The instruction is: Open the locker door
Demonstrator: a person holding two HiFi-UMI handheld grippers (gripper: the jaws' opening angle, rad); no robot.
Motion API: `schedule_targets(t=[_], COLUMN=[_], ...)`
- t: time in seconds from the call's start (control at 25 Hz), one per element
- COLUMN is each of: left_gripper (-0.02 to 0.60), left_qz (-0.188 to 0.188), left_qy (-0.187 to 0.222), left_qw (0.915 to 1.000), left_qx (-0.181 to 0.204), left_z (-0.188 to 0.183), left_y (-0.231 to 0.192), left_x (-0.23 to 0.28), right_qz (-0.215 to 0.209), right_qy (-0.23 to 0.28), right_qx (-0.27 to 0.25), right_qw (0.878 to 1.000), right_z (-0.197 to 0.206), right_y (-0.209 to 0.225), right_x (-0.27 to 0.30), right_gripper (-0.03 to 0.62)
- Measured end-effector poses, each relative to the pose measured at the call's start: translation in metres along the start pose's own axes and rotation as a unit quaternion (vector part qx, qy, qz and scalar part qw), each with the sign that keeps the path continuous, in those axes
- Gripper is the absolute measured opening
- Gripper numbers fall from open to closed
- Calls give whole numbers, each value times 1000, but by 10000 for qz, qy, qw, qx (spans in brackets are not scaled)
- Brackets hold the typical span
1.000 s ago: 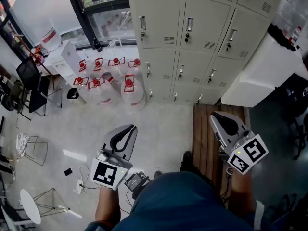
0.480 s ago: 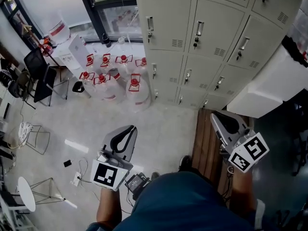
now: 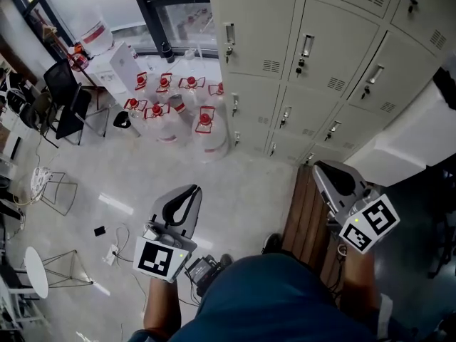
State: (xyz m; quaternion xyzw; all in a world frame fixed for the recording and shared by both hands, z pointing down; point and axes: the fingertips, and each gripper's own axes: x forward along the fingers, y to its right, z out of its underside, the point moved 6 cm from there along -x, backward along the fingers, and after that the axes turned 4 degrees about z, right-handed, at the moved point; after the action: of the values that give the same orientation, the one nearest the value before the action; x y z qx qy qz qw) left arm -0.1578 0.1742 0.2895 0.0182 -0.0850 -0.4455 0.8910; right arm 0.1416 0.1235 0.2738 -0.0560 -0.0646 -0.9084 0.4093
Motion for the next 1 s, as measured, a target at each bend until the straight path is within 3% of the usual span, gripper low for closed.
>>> schedule_targets(t=[0.68, 1.0], left_gripper=[31, 31], left_qz=[-390, 107], left_qy=[-22, 20], left_qw=[9992, 9999], left_qx=[-52, -127], left_z=[-12, -10], left_y=[34, 24], left_x=[72, 128], right_qz=[-428, 88], right_qy=[11, -78], right_qx=[-8, 93], right_qw=[9991, 9999], right_z=[5, 11], right_y=[84, 124], right_x=[-1, -7], right_gripper=[35, 35])
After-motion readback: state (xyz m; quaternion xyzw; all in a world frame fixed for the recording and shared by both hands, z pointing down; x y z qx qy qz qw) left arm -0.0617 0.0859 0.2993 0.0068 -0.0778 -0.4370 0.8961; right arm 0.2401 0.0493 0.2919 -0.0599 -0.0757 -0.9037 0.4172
